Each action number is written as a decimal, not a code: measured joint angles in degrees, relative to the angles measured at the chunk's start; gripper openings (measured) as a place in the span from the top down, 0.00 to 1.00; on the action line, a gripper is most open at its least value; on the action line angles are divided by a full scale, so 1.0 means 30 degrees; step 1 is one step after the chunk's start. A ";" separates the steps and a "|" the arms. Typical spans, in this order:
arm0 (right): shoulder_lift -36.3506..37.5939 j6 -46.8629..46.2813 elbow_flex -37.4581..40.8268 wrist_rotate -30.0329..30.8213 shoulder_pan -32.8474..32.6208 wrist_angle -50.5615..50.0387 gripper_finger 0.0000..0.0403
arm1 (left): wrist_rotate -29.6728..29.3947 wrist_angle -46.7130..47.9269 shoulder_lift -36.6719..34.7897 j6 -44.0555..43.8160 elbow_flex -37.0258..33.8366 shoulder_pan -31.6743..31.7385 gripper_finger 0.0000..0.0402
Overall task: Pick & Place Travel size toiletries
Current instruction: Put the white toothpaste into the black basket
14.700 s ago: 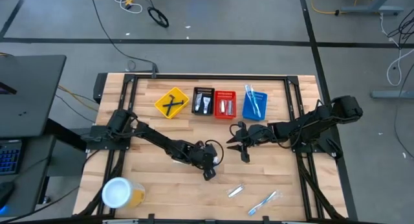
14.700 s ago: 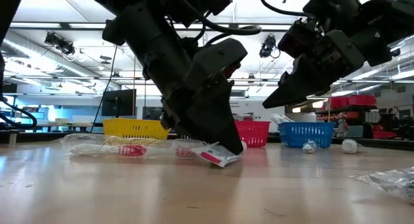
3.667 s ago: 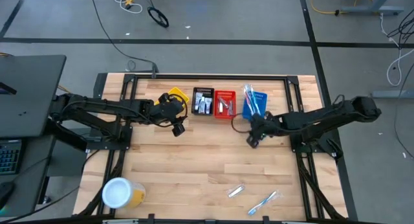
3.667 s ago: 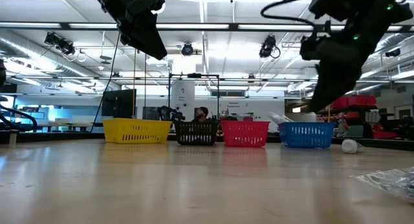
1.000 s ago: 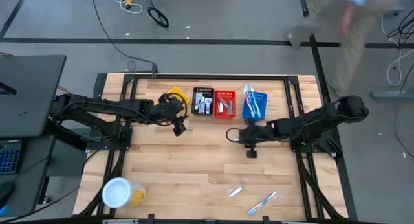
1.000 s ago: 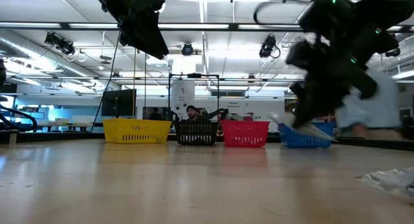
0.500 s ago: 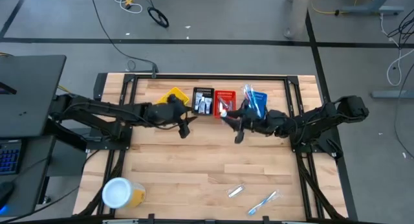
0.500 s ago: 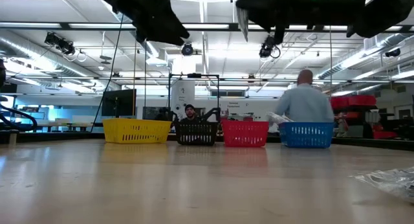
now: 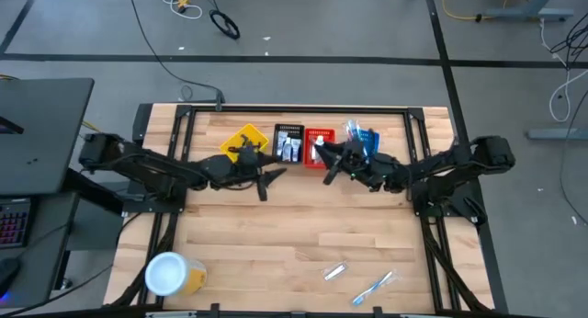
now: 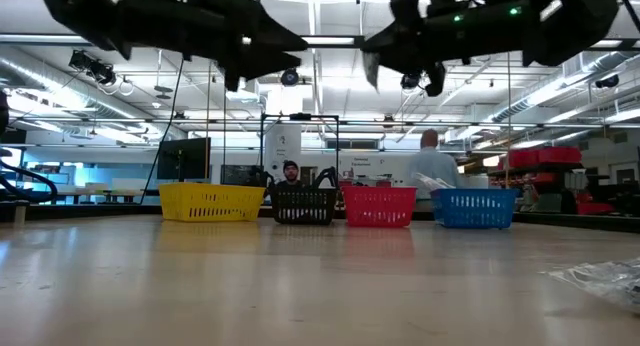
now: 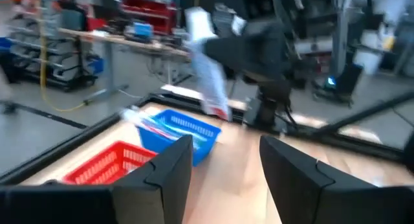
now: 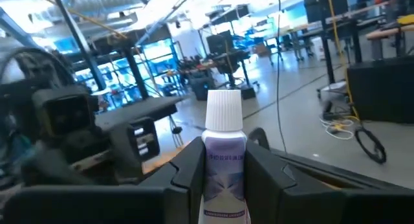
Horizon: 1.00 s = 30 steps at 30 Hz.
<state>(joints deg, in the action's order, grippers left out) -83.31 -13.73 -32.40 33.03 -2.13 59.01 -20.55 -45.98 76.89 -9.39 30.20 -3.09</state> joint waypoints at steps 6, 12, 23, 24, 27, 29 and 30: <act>-0.2754 0.2000 -0.2348 0.0038 0.0004 -0.0017 0.77 | -0.0291 0.0088 0.4039 0.1465 0.2288 -0.0011 0.53; -0.3856 0.3018 -0.3163 0.1758 -0.0082 -0.0083 0.77 | -0.2869 0.0177 0.5937 0.1263 0.3524 0.0015 0.53; -0.3838 0.2759 -0.3068 0.0672 -0.0104 0.0006 0.77 | -0.2857 -0.0668 0.5979 0.0349 0.3810 0.0385 0.53; -0.3838 0.2647 -0.3068 0.0175 -0.0104 0.0034 0.77 | -0.2677 -0.0661 0.5979 0.0342 0.3850 0.0474 0.53; -0.3831 0.2054 -0.3068 -0.1101 -0.0097 0.0158 0.77 | -0.2354 -0.0654 0.5979 0.0309 0.3952 0.0718 0.53; -0.3831 0.2031 -0.3068 -0.1098 -0.0097 0.0137 0.77 | -0.2260 -0.0518 0.5979 0.0313 0.4068 0.0811 0.53; -0.3831 0.2041 -0.3068 -0.1070 -0.0097 0.0143 0.77 | -0.2260 -0.0488 0.5979 0.0316 0.4096 0.0836 0.53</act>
<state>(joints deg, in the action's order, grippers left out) -94.80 -7.61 -41.60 29.82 -2.42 59.44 -27.33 -47.45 94.83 -8.45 42.49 -0.59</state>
